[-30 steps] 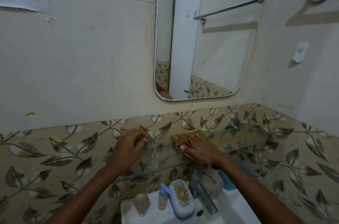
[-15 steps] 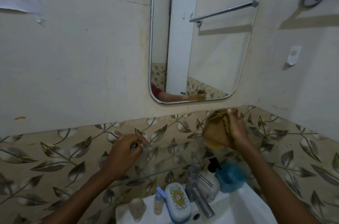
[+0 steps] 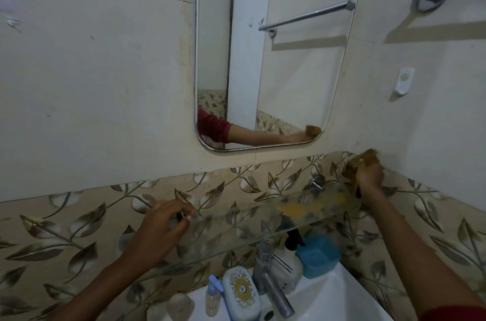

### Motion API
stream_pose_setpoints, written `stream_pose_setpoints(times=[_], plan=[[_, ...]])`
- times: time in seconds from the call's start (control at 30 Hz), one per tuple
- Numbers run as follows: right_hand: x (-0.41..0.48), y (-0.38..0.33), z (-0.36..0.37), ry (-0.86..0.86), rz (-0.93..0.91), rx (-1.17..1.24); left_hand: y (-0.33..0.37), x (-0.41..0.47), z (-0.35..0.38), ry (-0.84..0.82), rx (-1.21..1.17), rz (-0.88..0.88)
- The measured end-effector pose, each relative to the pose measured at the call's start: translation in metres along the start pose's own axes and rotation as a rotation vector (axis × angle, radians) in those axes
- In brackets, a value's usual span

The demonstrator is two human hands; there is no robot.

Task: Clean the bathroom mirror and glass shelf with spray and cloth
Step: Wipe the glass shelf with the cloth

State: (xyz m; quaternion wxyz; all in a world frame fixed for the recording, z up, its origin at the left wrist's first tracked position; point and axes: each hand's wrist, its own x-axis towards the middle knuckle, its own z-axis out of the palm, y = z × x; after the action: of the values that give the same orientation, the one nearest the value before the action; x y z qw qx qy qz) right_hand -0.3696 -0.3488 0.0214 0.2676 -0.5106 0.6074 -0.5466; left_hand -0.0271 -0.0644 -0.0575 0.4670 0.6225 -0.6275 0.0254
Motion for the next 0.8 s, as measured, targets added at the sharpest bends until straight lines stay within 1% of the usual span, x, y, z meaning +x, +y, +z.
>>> stream_pose_setpoints(times=[0.03, 0.1, 0.17, 0.23, 0.33, 0.47, 0.57, 0.67, 0.8], plan=[[-0.005, 0.01, 0.006, -0.064, -0.156, -0.189, 0.001, -0.001, 0.001, -0.003, -0.003, -0.001], [-0.011, 0.032, 0.014, -0.239, -0.364, -0.482, 0.001, -0.001, 0.0, -0.008, -0.011, -0.002], [-0.016, 0.041, 0.016, -0.35, -0.404, -0.619, 0.002, -0.002, -0.002, -0.007, -0.024, 0.003], [-0.016, 0.047, 0.023, -0.403, -0.403, -0.66, 0.003, -0.003, -0.004, -0.011, -0.029, 0.007], [-0.022, 0.044, 0.029, -0.431, -0.322, -0.691, 0.002, -0.004, -0.005, -0.025, -0.04, 0.005], [-0.034, 0.041, 0.036, -0.488, -0.217, -0.549, -0.001, -0.004, -0.002, -0.021, -0.055, -0.028], [-0.04, 0.049, 0.047, -0.567, -0.219, -0.556, -0.003, -0.004, -0.001, -0.029, -0.053, -0.032], [-0.061, 0.041, 0.051, -0.64, -0.205, -0.574, -0.002, -0.004, -0.002, -0.046, -0.058, -0.037], [-0.094, 0.024, 0.056, -0.683, -0.24, -0.628, 0.002, -0.005, -0.002, -0.043, -0.075, -0.042]])
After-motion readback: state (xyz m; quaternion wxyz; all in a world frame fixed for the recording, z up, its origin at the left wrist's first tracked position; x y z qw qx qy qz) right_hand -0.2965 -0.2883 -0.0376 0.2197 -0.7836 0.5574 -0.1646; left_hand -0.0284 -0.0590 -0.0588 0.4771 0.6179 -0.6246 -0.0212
